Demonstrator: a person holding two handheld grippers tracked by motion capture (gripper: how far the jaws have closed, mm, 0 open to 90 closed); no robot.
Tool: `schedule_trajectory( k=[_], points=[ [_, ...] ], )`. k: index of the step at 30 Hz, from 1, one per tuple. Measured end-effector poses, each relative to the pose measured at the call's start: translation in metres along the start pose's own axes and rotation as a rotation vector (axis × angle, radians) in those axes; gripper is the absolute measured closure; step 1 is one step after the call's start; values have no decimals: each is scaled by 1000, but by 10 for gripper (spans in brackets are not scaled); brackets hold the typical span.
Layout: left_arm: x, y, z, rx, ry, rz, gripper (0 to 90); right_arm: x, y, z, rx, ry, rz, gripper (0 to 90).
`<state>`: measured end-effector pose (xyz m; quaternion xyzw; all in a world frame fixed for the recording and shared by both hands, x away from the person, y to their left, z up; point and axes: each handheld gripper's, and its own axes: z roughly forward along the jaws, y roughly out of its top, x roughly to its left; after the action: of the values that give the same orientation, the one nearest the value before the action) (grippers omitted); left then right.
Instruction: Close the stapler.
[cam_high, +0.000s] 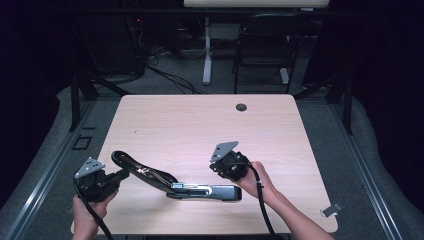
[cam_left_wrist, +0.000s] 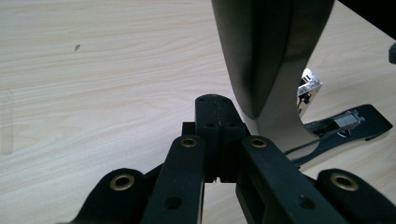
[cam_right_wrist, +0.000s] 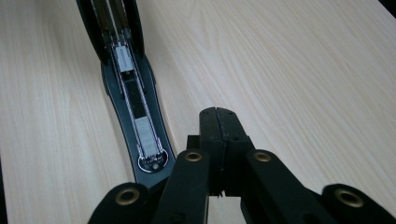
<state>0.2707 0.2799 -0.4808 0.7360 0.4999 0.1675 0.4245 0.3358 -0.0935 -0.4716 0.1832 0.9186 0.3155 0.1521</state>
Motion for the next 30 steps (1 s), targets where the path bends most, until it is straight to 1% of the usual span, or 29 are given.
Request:
schedule_trajectory(
  k=[1, 5, 6, 7, 8, 9, 12, 14, 15, 16, 17, 20, 22, 23, 25, 29, 30],
  points=[
    [0, 0, 1, 1, -7, 1, 900, 1, 1, 1, -6, -5, 5, 899],
    [-3, 2, 2, -8, -7, 10, 900, 3, 3, 2, -28, -30, 10, 900],
    [-3, 2, 2, -8, -7, 10, 900, 3, 3, 2, -28, -30, 10, 900],
    [-2, 2, 2, -15, -14, 3, 900, 4, 3, 3, -45, -26, 17, 900],
    [-2, 2, 1, -19, -14, 1, 900, 4, 4, 2, -44, -28, 17, 900],
    [-2, 2, 1, -24, -17, 0, 900, 4, 4, 2, -33, -31, 6, 900],
    [-3, 3, 2, -34, -19, 5, 900, 4, 5, 2, -38, -31, 10, 900],
    [-4, 4, 2, -35, -19, 7, 900, 5, 6, 3, -36, -29, 3, 900],
    [-5, 4, 3, -36, -19, 8, 900, 6, 7, 4, -48, -33, 8, 900],
    [-5, 4, 3, -36, -19, 8, 900, 6, 7, 4, -48, -33, 8, 900],
    [-5, 4, 3, -39, -21, 8, 900, 7, 8, 4, -36, -36, -9, 900],
    [-6, 5, 4, -48, -26, 13, 900, 9, 11, 5, -41, -28, -13, 900],
    [-7, 5, 4, -54, -27, 13, 900, 11, 11, 6, -52, -24, -5, 900],
    [-7, 6, 4, -59, -36, 16, 900, 12, 13, 6, -58, -18, -4, 900],
    [-8, 7, 5, -57, -41, 17, 900, 13, 15, 5, -61, -16, -8, 900],
    [-10, 8, 6, -67, -49, 16, 900, 17, 19, 7, -62, -12, -14, 900],
    [-12, 10, 8, -74, -57, 18, 900, 20, 21, 8, -61, -7, -21, 900]
  ],
)
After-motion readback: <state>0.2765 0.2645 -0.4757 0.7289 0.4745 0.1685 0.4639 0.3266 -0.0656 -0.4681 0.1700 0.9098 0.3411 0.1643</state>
